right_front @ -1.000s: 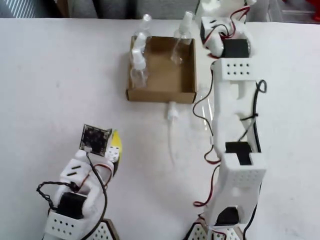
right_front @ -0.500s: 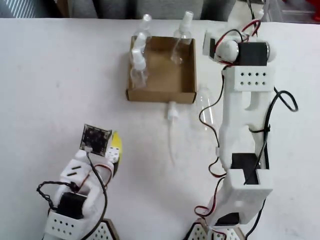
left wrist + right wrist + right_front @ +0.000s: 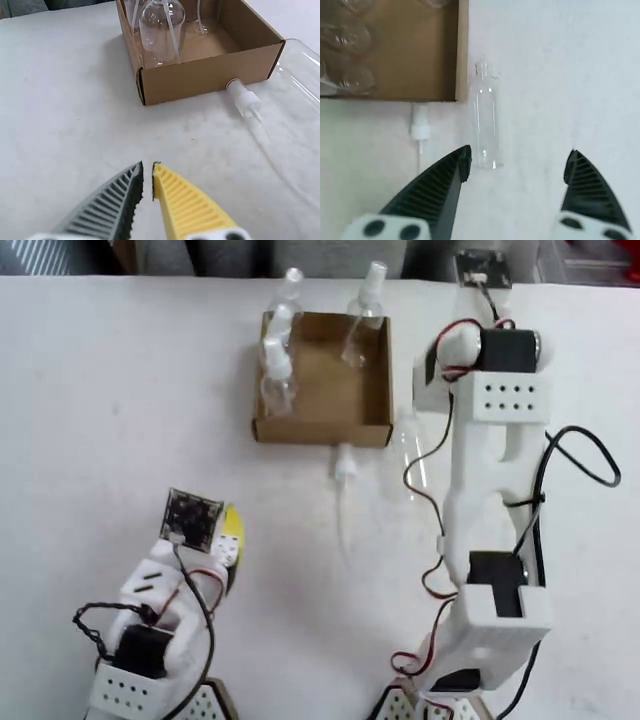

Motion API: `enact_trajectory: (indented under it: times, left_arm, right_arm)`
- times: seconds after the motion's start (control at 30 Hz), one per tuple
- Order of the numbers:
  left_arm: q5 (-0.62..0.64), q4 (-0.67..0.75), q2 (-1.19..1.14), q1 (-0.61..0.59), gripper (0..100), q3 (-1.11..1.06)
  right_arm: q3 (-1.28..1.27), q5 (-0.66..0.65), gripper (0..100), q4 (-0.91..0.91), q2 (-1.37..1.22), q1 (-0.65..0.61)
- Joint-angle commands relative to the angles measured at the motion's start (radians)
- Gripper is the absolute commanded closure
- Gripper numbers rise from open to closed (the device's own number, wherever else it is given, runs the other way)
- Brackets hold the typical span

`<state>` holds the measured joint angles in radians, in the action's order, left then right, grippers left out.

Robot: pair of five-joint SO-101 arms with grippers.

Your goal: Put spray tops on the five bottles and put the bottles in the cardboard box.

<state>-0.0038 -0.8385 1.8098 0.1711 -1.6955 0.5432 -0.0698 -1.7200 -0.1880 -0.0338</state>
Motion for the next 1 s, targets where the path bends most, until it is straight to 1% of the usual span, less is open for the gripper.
enact_trajectory:
  times: [0.0, 0.13, 0.4, 0.63, 0.97]
  left_arm:
    - [-0.006, -0.005, -0.002, 0.001, 94, 0.002]
    - [-0.006, -0.005, -0.002, 0.001, 94, 0.002]
    - [-0.006, -0.005, -0.002, 0.001, 94, 0.002]
    - [-0.006, -0.005, -0.002, 0.001, 94, 0.002]
    - [-0.006, -0.005, -0.002, 0.001, 94, 0.002]
  right_arm:
    - [-0.101, -0.038, 73.3, -0.047, 0.070, 0.001]
    - [-0.213, -0.035, 73.3, -0.010, 0.070, -0.013]
    - [-0.410, -0.041, 73.3, 0.236, 0.068, -0.038]
    - [-0.529, -0.041, 73.3, 0.375, 0.068, -0.102]
    - [-0.666, -0.043, 73.3, 0.538, 0.067, -0.068]
